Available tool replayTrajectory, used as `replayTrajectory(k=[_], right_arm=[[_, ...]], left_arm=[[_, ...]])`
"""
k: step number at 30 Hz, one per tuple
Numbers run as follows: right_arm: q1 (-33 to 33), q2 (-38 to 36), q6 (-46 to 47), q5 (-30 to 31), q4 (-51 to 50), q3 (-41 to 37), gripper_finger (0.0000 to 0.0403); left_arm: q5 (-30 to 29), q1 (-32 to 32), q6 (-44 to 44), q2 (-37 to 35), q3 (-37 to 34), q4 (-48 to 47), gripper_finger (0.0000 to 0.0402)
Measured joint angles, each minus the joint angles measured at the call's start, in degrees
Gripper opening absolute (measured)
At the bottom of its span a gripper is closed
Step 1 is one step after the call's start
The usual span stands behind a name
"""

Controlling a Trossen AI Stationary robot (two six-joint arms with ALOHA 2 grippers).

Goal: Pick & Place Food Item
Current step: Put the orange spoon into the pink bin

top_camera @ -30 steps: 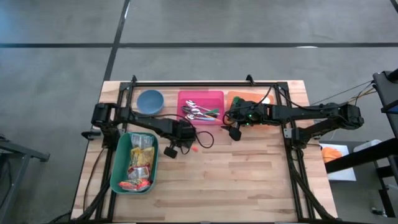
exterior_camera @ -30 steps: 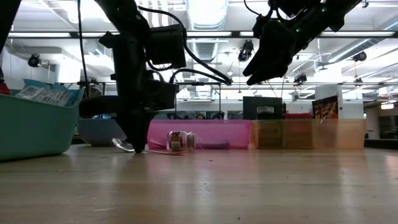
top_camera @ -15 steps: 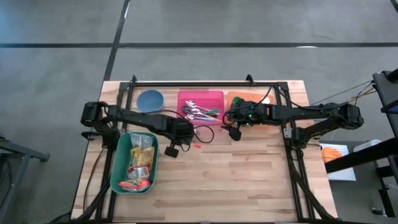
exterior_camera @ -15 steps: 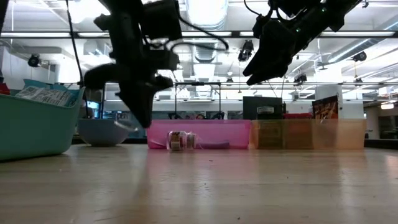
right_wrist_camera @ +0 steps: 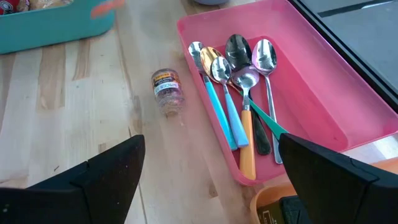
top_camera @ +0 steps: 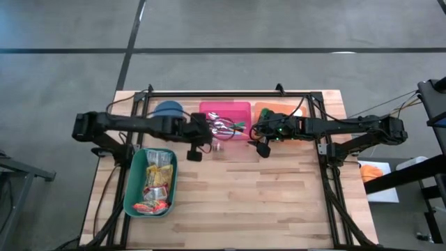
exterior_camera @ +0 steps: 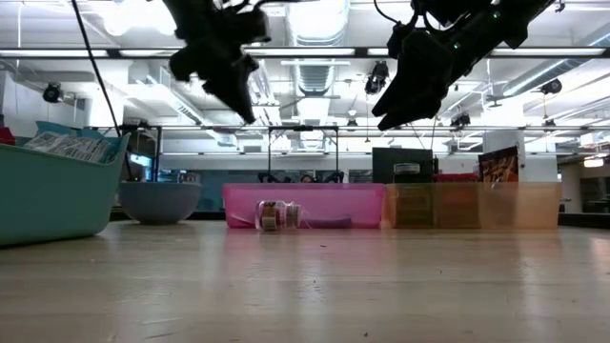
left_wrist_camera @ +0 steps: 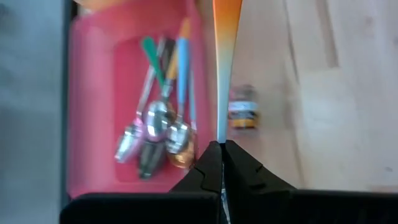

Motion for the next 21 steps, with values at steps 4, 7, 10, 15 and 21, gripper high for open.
replayTrajectory(k=[4,7,10,15,21], right_arm=[[0.0,0.0,0.5,0.0,0.0,0.0,0.0365],[0.0,0.0,0.5,0.0,-0.2,0.0,0.0365],[0.0,0.0,0.4,0.0,-0.2,0.0,0.0365],[0.0,0.0,-0.2,0.0,-0.3,-0.4,0.0365],[0.0,0.0,-1.3,0.0,-0.3,-0.5,0.0365]], left_arm=[[-0.1,3.2,3.2,1.0,4.7,-0.6,0.0000],[-0.1,5.9,5.6,2.4,7.9,-0.8,0.0000],[0.2,8.5,6.9,4.2,10.3,-0.9,0.0000],[1.3,12.7,8.2,8.8,12.5,-0.9,0.0000],[4.9,14.5,8.6,15.2,13.0,-0.8,0.0000]])
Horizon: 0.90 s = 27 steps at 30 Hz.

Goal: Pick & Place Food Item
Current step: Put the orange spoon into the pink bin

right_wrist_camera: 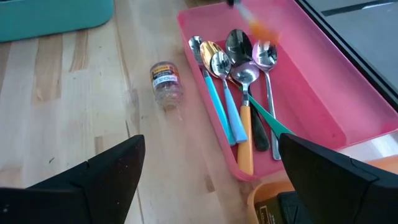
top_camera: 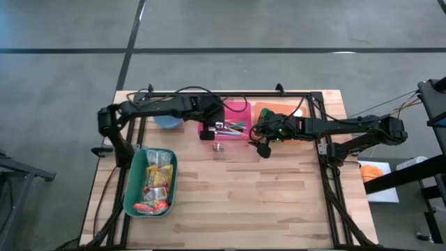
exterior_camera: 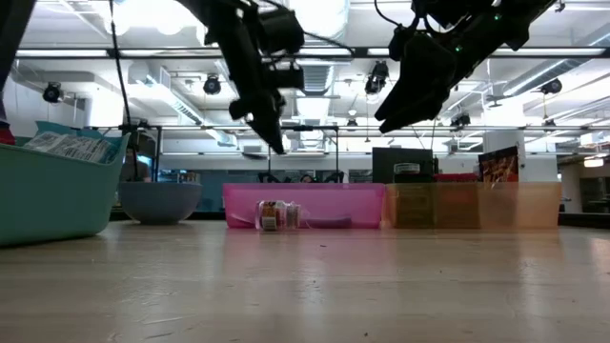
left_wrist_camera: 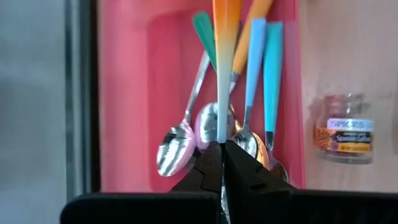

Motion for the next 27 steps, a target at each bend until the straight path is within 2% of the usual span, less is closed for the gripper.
replayTrajectory(k=[16,27], right_arm=[[0.0,0.0,-0.3,0.0,0.1,0.0,0.0365],[0.1,0.0,-0.2,-0.2,0.1,0.0,0.0365]], left_arm=[[0.3,0.5,0.5,11.2,0.0,2.3,0.0000],[7.3,0.4,-4.5,12.2,-0.1,1.9,0.0000]])
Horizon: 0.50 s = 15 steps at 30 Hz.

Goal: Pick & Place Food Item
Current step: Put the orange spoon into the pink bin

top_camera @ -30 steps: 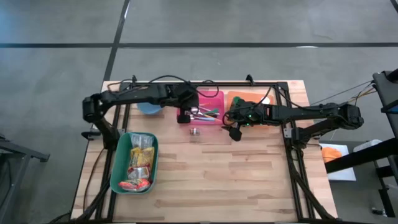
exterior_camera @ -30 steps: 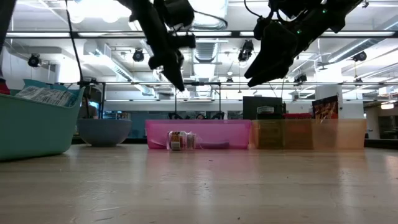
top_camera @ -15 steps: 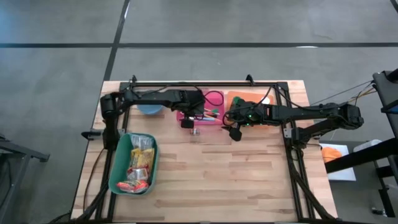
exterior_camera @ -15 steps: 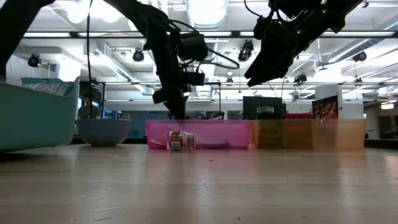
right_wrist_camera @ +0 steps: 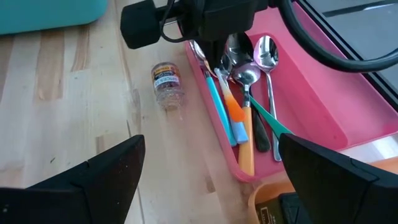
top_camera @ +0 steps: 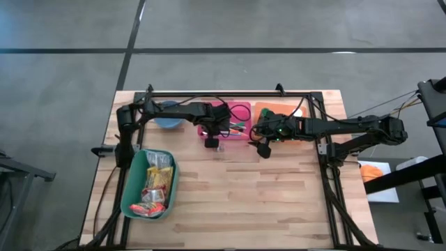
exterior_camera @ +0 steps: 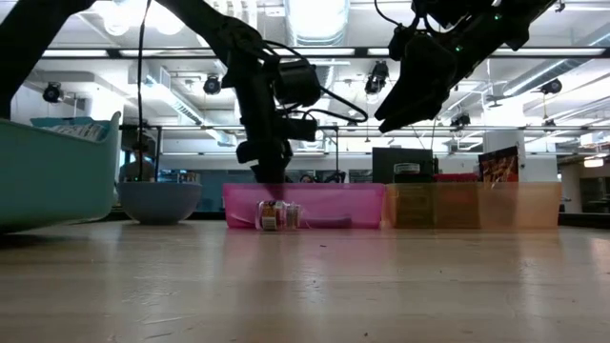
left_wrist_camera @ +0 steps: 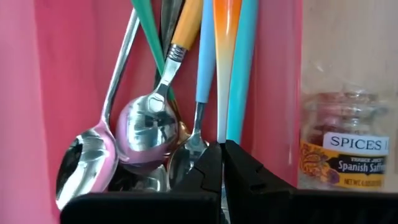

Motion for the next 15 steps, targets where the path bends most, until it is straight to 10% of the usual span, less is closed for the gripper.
replayTrajectory(k=[15], right_arm=[[0.0,0.0,0.5,-0.1,0.0,-0.1,0.0365]], left_arm=[[0.4,-0.1,-2.1,0.0,-1.6,-0.7,0.0000]])
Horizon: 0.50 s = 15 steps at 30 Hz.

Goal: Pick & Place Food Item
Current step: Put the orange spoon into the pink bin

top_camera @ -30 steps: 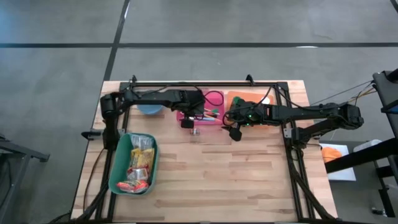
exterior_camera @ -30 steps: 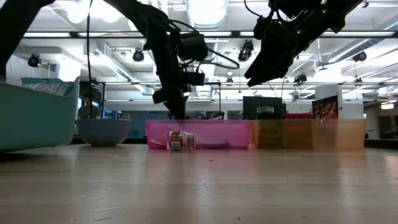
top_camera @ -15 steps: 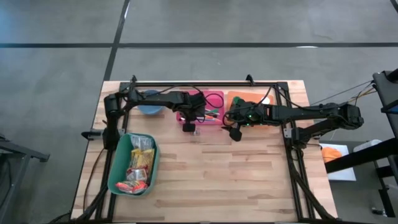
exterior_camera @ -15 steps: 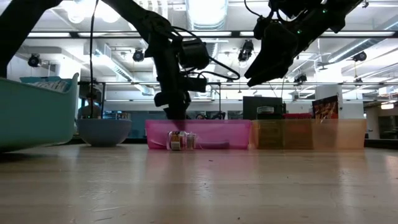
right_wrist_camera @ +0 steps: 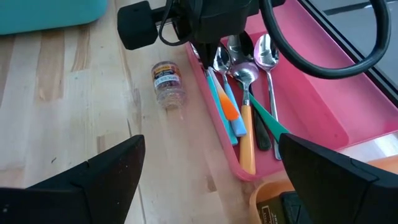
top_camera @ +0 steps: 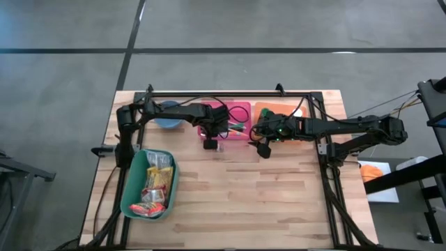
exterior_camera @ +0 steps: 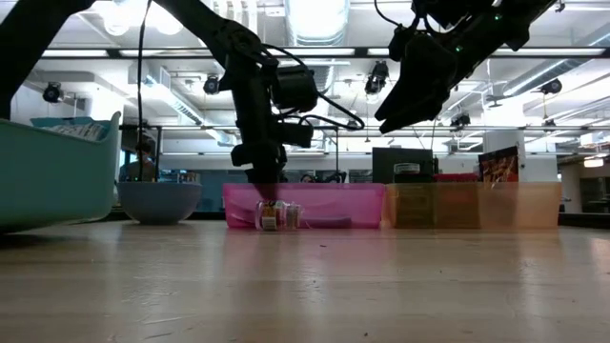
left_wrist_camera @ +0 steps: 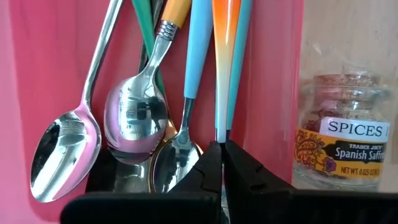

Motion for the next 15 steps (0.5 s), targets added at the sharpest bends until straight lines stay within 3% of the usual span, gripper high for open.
replayTrajectory(k=[15], right_arm=[[0.0,0.0,0.0,0.0,0.0,0.0,0.0365]], left_arm=[[0.0,0.0,-1.3,0.0,0.0,-0.3,0.0000]])
